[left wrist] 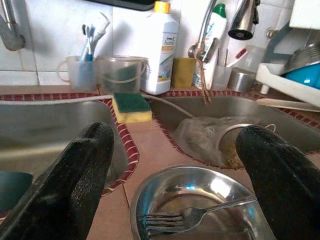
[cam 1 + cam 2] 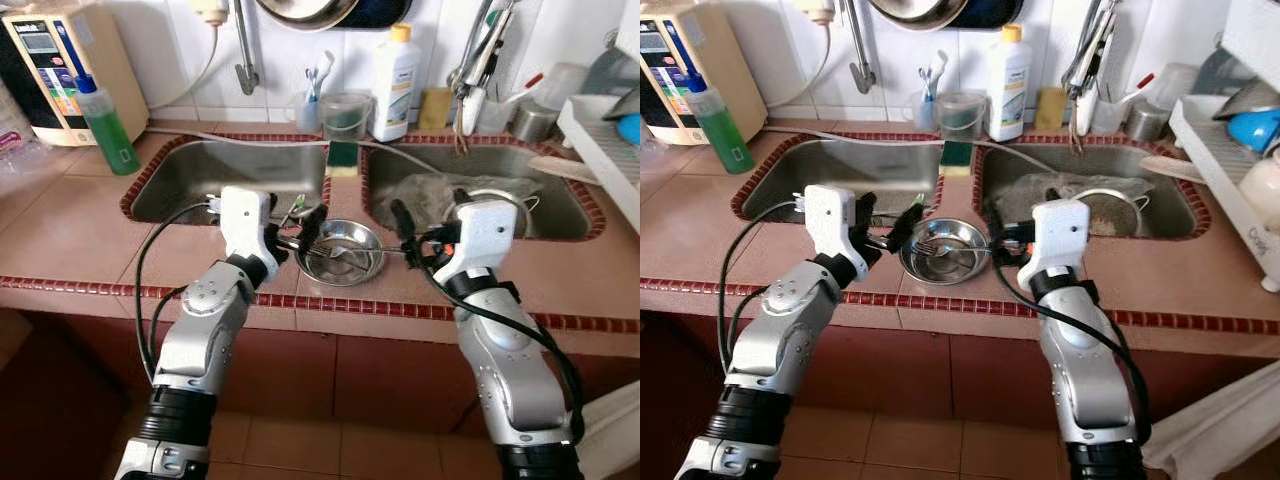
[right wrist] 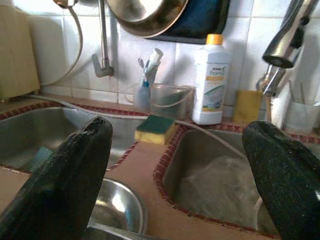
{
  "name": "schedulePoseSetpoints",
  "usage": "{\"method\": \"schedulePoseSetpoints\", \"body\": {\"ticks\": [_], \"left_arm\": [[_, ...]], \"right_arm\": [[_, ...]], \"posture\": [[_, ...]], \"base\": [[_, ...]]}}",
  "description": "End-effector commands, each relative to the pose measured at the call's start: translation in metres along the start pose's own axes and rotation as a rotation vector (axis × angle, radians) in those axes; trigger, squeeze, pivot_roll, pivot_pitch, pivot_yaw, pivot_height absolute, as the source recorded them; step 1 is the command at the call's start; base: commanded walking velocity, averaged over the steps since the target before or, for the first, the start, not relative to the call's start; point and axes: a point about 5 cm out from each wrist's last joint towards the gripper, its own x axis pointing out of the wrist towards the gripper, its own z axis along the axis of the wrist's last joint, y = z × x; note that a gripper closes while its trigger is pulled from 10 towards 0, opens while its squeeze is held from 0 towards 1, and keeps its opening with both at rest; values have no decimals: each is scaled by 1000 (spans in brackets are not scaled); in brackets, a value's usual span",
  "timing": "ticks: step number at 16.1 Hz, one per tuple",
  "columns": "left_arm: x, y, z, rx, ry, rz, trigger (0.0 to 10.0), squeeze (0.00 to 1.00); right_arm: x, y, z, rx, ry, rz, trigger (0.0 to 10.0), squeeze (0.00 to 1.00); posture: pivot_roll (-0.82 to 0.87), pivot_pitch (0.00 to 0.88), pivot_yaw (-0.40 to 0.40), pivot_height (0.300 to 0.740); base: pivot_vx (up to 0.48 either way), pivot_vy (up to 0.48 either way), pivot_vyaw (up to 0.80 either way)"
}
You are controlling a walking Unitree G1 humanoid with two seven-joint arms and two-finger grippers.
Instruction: Kitchen organization
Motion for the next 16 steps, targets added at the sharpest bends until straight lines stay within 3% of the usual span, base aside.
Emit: {"method": "schedulePoseSetpoints", "body": {"ticks": [1, 3, 5, 9, 11, 16], "left_arm": [[2, 1, 4, 12, -2, -12, 10000, 0], [4, 2, 3, -26, -6, 2, 10000, 0], [6, 1, 2, 50, 7, 38, 10000, 0], [5, 0, 2, 51, 1, 38, 10000, 0], [2, -1, 4, 110, -6, 5, 10000, 0], [-7, -13, -4, 315, 41, -150, 10000, 0]], "right_arm": [[1, 1, -1, 1, 13, 7, 10000, 0], [1, 1, -2, 4, 16, 2, 10000, 0], [1, 1, -2, 7, 2, -3, 10000, 0], [0, 2, -3, 32, 3, -7, 10000, 0], [0, 0, -14, 167, 55, -28, 10000, 0], [-1, -11, -31, 326, 125, -64, 10000, 0]], "posture": [[-244, 17, 55, 736], [-244, 15, 59, 736], [-242, 10, 61, 736], [-240, 2, 62, 736], [-234, 0, 63, 736], [-223, 0, 60, 736]], "base": [[0, -480, -581], [0, -240, -581], [0, 0, -275], [0, 0, 0], [0, 0, 0], [0, 0, 0]]}}
